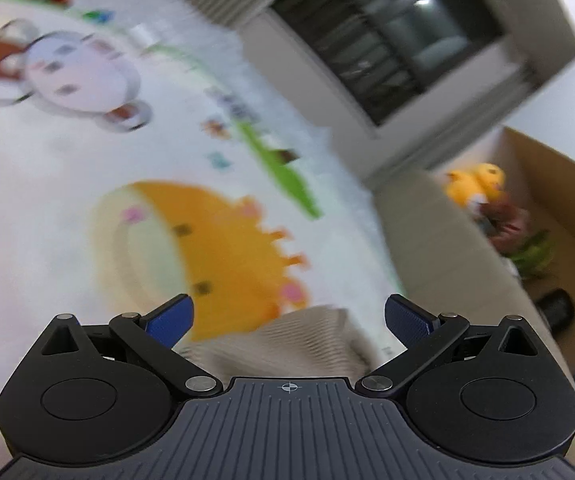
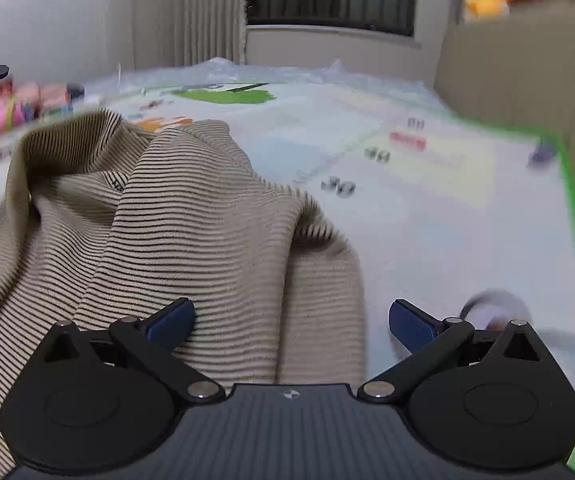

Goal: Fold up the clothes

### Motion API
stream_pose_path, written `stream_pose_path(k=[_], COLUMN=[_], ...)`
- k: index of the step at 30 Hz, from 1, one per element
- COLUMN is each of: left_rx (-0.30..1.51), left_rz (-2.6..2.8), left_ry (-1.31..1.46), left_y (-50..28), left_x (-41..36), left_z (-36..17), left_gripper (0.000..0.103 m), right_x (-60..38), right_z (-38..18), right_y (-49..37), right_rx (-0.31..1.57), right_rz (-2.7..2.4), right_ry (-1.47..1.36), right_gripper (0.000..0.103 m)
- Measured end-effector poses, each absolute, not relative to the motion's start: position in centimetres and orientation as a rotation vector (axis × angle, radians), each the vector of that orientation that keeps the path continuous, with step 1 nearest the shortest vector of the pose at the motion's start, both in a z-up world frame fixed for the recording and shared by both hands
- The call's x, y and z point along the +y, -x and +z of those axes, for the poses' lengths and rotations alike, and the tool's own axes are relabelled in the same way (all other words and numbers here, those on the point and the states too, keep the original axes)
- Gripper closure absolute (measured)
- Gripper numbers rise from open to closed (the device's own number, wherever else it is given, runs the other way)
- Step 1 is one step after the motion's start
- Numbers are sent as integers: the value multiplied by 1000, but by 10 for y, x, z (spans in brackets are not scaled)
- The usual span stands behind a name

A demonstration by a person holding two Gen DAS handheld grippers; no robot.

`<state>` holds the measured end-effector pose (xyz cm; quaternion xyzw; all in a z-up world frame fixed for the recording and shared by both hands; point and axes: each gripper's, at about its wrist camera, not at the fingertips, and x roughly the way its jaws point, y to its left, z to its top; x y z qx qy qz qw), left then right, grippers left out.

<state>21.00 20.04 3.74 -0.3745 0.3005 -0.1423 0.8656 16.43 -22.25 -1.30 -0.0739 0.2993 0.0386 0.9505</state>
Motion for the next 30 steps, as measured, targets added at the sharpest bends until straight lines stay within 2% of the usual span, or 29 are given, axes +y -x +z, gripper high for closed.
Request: stream_pose_path(k=[3,6,10,12,16,18,19,20,21,22,23,27,28,29,30], left_rx=[621,613,584,561,614,659,675,687,690,690,684,653,642,634,625], left_rz=[-344,-432,-414,-416,-446,-435,-432,-435,-439,-442,-446,-453,-447,-434,-420], left_ry=[733,554,189,67,-75,-121,-133,-132,-116,-101,-90,-45,-34,-25,-15], left_y=[-200,-203,-208,-213,-243,-259,-266,-268,-271,-272,-271,-269,-269,-272,-274], left_x=[206,177,112,88,51,41,39,41,45,48,51,61,64,69,74], left_z=[37,52,58,58,47,33,26,21,17,13,13,14,15,18,20], left_gripper=[0,0,0,0,0,6,29,51,55,56,64,81,84,88,89], right_x=[-210,-217,-222,-235,-237,-230,-222,-208,-195,-181,-166,-111,-105,-102,-107], right_z=[6,10,-24,-27,-17,-4,8,19,29,39,42,19,9,-1,-4], right_y=[-157,-172,-193,-196,-213,-214,-206,-198,-189,-182,-183,-207,-212,-217,-220], right_rx=[494,580,734,745,846,838,767,683,599,523,496,529,544,558,563], right_rz=[12,81,96,115,143,122,99,97,94,95,117,223,223,215,205], right_ry=[240,78,10,-96,-84,-55,-12,60,131,194,226,335,359,381,387], right_gripper=[0,0,0,0,0,0,7,18,23,33,42,44,49,74,87])
